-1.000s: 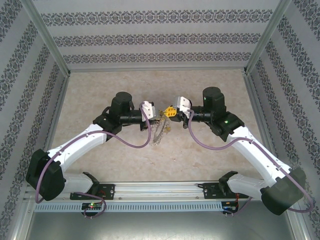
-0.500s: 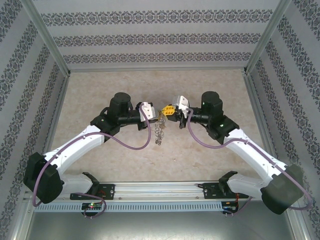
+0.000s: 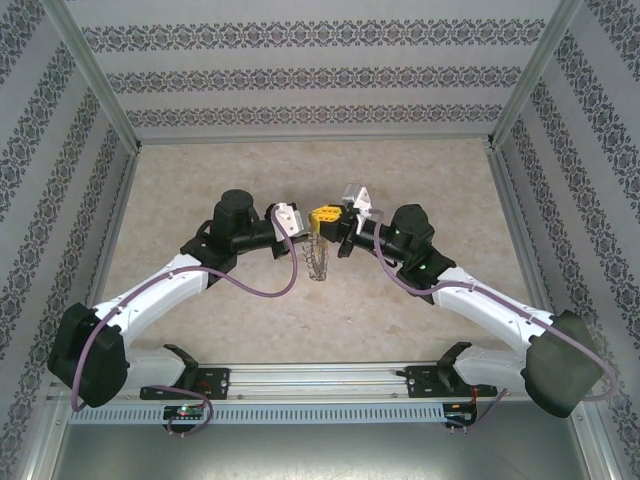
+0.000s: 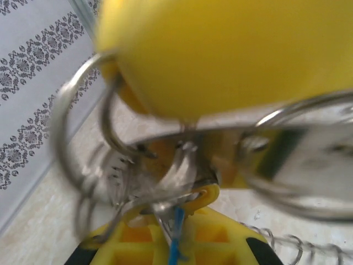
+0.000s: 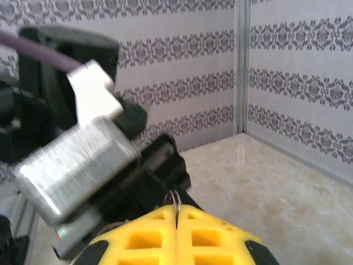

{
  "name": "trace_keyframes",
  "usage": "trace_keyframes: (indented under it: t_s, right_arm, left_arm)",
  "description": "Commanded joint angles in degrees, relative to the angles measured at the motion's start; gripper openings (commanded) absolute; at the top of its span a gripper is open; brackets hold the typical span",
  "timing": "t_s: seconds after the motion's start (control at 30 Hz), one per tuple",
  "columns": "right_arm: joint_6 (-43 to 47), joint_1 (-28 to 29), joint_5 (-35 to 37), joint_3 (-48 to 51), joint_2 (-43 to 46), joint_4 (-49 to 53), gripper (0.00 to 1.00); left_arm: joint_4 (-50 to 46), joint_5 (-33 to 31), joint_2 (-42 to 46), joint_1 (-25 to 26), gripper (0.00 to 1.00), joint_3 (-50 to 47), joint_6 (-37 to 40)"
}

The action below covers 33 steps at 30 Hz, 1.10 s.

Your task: Put the keys on the keyring

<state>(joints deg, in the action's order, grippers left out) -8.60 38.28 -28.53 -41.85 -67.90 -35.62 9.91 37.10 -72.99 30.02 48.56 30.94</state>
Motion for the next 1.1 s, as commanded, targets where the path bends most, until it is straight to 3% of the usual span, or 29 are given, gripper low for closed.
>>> trace_keyframes:
  t_s: [0.0,0.07,0.13,0.47,0.73,1.07]
  right_arm:
    - [-3.0,1.9,0.8,-2.5,0.4,-11.6,0.00]
    - [-0.2,2.0,-0.3,-1.8,0.6,-9.9,0.00]
    - [2.7,1.7,-2.1,-0.9,0.7,-8.3,0.00]
    - [5.8,-1.1,-9.2,0.6,-0.9,-7.3,0.00]
    - [5.5,-3.0,-14.4,-0.8,-1.3,-6.6,0.00]
    - [6.3,-3.5,-17.4,-2.0,-2.5,-4.8,0.00]
  left_arm:
    - [3.1,3.1,-0.5,-0.6,0.13,-2.0,-3.8]
    - [3.8,5.0,2.0,-1.9,0.30,-2.7,-5.7]
    - [2.1,6.4,5.1,-3.1,0.35,-2.8,-5.9]
    - [-8.3,8.8,15.3,-7.8,0.42,-0.7,-5.1]
    - [-8.1,11.4,12.9,-7.9,0.48,1.4,-4.9]
    - [-8.2,18.5,7.7,-7.6,0.45,6.0,-6.1]
